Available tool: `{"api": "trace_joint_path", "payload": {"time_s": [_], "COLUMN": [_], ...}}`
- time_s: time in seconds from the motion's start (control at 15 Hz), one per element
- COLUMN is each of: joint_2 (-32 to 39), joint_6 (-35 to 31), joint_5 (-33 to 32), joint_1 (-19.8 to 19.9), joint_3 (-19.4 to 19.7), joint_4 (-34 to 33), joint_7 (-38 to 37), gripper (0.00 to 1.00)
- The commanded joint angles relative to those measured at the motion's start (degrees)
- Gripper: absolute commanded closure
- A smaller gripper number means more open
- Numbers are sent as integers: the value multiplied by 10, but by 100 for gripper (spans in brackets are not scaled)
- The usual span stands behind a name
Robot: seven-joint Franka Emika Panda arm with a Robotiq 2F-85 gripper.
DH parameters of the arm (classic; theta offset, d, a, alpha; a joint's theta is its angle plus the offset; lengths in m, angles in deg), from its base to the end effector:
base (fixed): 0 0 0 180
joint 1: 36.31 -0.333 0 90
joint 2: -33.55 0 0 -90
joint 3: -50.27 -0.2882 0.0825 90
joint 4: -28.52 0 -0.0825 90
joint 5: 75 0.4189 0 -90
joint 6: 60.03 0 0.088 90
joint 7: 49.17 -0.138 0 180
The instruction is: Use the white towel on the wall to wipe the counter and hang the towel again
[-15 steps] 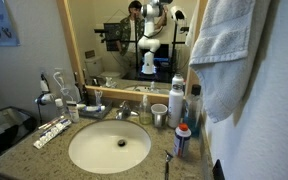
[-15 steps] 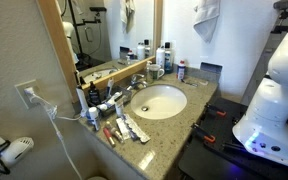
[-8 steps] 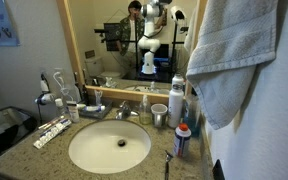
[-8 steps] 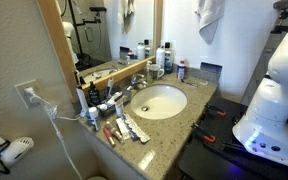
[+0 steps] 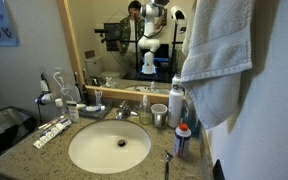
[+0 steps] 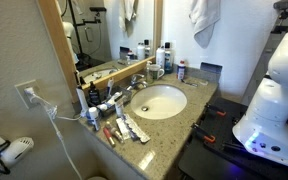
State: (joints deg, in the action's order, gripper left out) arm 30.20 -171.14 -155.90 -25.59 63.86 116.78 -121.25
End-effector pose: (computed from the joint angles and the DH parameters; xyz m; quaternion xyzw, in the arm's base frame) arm 0.5132 -0.3428 0.7389 0.5641 -0.4959 0.4159 0.5128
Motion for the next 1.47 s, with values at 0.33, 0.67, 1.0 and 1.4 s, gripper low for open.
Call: {"api": "trace_joint_path", "payload": {"time_s": [0.33, 0.67, 1.0, 1.4], "joint_2": [-4, -4, 13, 28], "joint_6": [25, 59, 74, 73], "joint_5": [15, 15, 34, 59], "joint_1": [1, 3, 18, 35], "joint_3": [-13, -13, 3, 18], "joint_4": [-18, -54, -96, -88], "joint_7": [24, 43, 78, 88], "gripper": [0, 0, 0, 0]}}
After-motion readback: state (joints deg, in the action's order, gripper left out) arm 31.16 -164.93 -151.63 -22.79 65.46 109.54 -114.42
